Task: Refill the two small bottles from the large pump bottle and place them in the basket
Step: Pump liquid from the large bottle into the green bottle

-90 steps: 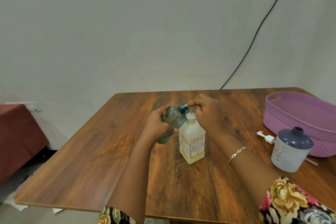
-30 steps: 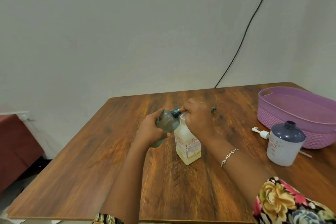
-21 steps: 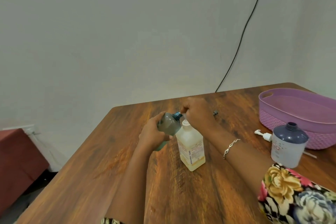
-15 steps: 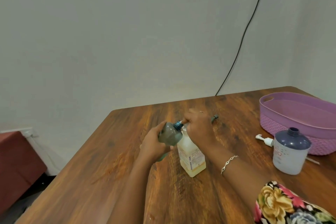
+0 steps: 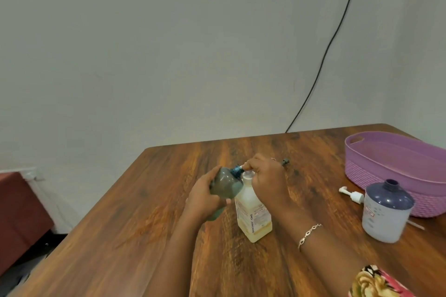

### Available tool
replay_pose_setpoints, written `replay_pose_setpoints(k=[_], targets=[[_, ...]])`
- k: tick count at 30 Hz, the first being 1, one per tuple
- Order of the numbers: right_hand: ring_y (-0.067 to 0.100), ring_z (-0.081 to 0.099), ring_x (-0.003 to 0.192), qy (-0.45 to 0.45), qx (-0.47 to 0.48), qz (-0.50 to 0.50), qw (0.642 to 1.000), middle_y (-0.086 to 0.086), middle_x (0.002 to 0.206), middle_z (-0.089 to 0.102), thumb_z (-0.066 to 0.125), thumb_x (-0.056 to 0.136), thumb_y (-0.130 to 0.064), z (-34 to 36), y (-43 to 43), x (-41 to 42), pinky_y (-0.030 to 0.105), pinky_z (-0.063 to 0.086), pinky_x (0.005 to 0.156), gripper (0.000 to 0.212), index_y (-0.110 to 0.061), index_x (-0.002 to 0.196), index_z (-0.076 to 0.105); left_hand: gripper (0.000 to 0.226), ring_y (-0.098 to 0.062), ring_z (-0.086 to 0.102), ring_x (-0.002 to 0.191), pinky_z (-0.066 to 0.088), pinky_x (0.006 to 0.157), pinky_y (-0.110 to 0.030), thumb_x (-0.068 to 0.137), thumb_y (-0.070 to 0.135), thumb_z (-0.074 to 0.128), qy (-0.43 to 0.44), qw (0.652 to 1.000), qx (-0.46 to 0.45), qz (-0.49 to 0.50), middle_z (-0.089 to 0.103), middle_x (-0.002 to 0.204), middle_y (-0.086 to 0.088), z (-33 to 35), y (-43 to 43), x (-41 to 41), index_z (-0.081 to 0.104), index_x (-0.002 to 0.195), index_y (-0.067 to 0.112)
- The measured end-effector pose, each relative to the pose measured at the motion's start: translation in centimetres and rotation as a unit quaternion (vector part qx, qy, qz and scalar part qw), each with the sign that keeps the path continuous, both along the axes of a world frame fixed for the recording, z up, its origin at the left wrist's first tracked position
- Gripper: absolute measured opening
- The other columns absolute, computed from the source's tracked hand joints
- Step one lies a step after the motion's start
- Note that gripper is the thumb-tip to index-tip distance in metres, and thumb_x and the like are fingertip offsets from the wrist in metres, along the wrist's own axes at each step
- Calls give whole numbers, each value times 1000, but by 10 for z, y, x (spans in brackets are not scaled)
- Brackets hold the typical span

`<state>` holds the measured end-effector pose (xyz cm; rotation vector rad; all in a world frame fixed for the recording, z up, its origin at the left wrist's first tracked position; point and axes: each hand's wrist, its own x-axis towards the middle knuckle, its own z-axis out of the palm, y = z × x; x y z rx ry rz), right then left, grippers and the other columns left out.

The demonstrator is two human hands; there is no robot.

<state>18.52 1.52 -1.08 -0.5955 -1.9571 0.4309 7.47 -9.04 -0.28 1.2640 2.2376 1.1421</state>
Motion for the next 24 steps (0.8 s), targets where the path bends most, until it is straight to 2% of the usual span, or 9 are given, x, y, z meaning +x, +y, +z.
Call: replay_pose_setpoints(k=[3, 7, 10, 14, 17, 21, 24], targets=[[24, 55, 64, 3, -8, 17, 1000, 10, 69, 63, 58, 72, 13, 9, -1, 3, 24, 38, 59, 19, -1, 73, 71, 87, -19, 46, 113, 42, 100, -44, 72, 6, 75, -4, 1000, 7, 0, 43, 133, -1, 4, 0, -1, 32, 144, 27], [28, 57, 66, 4, -14, 11, 1000, 13, 70, 64, 53, 74, 12, 21, 4, -2, 42, 49, 61, 21, 1, 74, 71, 85, -20, 47, 113, 44, 97, -39, 71, 4, 76, 13, 1000, 18, -10, 46, 132, -4, 11, 1, -3, 35, 143, 24], [29, 59, 69, 18, -3, 9, 1000, 12, 71, 64, 57, 74, 13, 9, -2, -2, 39, 49, 61, 19, 0, 76, 71, 85, -22, 47, 115, 42, 98, -42, 71, 6, 76, 13, 1000, 5, -2, 47, 132, -3, 6, 0, -3, 35, 143, 26], [28, 58, 69, -6, -5, 11, 1000, 11, 72, 64, 60, 73, 11, 2, 1, 3, 35, 47, 61, 16, 0, 77, 71, 87, -16, 44, 107, 40, 88, -30, 72, 4, 75, -19, 1000, -1, -8, 42, 135, -3, 0, -1, 1, 33, 144, 24], [27, 57, 69, -15, -5, 20, 1000, 12, 74, 65, 58, 75, 11, 10, 0, 4, 35, 47, 62, 18, 0, 80, 72, 84, -21, 46, 113, 42, 90, -32, 71, 3, 74, 0, 1000, 4, -4, 45, 134, -5, 6, -2, 1, 35, 143, 23], [27, 58, 71, -20, -17, 27, 999, 13, 77, 66, 52, 77, 9, 21, 5, 4, 42, 50, 65, 23, 0, 82, 72, 83, -19, 47, 109, 44, 88, -32, 71, 4, 76, 24, 1000, 10, -8, 48, 130, -5, 13, -2, -1, 38, 142, 23], [28, 60, 72, -1, 5, 13, 1000, 11, 77, 67, 58, 75, 10, 9, -2, 4, 38, 51, 65, 19, -1, 81, 72, 82, -22, 49, 112, 45, 94, -41, 70, 4, 76, 30, 999, -3, -11, 50, 130, -6, 10, -2, 0, 39, 141, 22]])
